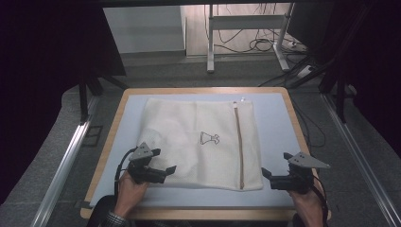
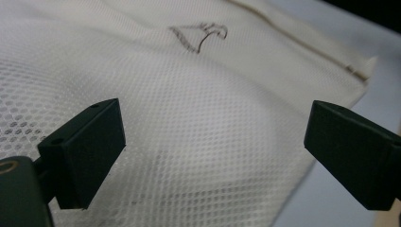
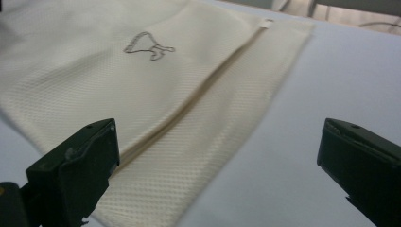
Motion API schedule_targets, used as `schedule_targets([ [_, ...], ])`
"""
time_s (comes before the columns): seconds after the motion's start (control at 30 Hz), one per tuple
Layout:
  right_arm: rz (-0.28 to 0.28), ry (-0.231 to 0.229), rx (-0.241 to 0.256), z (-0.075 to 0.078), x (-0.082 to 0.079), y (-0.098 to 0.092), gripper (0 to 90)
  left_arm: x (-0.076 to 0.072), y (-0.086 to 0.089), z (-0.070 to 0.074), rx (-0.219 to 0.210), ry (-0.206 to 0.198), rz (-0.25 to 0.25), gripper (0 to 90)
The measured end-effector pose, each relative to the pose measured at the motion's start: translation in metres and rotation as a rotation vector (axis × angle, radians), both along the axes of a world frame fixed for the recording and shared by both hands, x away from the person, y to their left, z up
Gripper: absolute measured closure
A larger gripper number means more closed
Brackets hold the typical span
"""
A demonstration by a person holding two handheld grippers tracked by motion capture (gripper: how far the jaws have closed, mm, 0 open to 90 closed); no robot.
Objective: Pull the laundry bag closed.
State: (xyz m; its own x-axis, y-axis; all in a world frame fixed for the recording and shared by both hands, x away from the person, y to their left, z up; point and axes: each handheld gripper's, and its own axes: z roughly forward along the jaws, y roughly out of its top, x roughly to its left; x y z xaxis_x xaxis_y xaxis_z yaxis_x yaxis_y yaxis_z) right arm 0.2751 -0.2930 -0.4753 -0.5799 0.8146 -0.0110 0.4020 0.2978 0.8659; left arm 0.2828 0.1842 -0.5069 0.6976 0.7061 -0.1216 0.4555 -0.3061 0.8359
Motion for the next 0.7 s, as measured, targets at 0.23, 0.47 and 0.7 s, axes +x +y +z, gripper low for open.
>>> schedule_targets([
  [0.23, 0.011, 0.036, 0.025, -0.002, -0.002, -0.004, 0.0, -0.005, -0.009, 0.002, 0.044, -0.056, -0.011, 3.3],
  [0.47, 0.036, 0.064, -0.006, -0.007, 0.002, 0.003, 0.0, -0.002, -0.008, 0.0, 0.038, -0.056, -0.007, 2.0],
  [0.7, 0.049, 0.073, -0.007, -0.008, 0.002, 0.004, 0.0, -0.003, -0.013, 0.001, 0.07, -0.054, -0.006, 2.0],
])
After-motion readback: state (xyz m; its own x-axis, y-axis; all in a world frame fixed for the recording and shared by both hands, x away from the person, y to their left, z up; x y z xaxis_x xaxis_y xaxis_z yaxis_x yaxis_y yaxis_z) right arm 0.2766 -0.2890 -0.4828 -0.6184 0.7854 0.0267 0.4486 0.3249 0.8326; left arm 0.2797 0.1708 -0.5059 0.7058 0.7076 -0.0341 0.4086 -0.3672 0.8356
